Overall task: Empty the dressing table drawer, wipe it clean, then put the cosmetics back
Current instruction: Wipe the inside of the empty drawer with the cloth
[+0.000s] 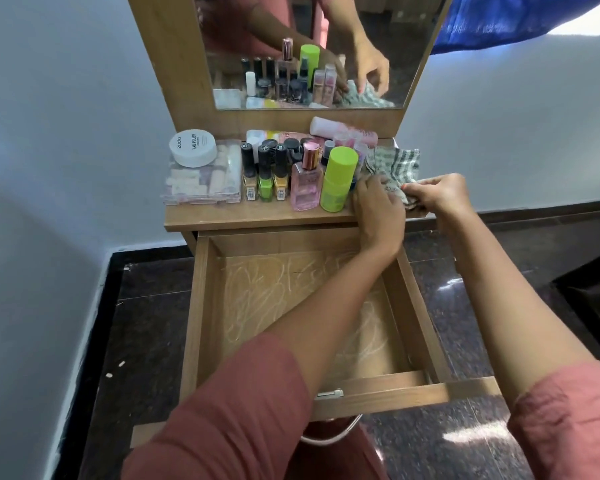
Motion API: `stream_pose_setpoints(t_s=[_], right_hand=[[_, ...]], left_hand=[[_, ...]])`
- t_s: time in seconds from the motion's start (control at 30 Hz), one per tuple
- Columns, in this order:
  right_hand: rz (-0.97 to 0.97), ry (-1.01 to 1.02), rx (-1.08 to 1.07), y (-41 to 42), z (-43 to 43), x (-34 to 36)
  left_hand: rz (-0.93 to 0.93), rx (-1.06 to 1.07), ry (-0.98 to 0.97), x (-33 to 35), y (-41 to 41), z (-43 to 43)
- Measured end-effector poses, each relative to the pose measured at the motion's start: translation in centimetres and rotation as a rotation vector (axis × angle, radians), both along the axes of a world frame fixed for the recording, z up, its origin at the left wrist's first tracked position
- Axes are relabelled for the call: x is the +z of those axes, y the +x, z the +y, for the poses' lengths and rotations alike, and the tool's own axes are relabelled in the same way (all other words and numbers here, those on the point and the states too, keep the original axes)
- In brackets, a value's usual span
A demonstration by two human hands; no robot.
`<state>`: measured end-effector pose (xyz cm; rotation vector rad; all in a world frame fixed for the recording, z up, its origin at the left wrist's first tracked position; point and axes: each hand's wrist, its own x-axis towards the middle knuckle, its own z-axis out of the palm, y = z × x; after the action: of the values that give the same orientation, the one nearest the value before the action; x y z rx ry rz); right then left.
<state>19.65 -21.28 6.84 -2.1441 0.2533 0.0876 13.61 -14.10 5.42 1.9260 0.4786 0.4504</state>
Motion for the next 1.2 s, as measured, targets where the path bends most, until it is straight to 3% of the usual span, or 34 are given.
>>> stream_pose_setpoints(t_s=[0.23, 0.57, 0.8, 1.0, 1.2], right_hand=[[-0.015, 0.053, 0.06, -2.7, -0.3, 0.6], [0.099, 0.48, 0.225, -8.9, -1.7, 1.0], [0.304, 0.727, 0.329, -14.1, -0.2, 0.1], [0.445, 0.668, 0.442, -16.1, 1.8, -1.8], [0.408, 0.429, 0.475, -16.1, 3.9, -4.3]], left_hand=[[-0.039, -0.009, -0.145, 0.3, -1.9, -0.2], [-0.059, -0.041, -0.346, -0.1, -8.1, 0.2], [0.081, 0.082, -0.789, -0.8, -12.4, 3.7], [0.291, -0.095, -1.029, -1.8, -14.7, 8.5], [0.358, -0.069, -0.769, -3.5, -15.3, 11.9]])
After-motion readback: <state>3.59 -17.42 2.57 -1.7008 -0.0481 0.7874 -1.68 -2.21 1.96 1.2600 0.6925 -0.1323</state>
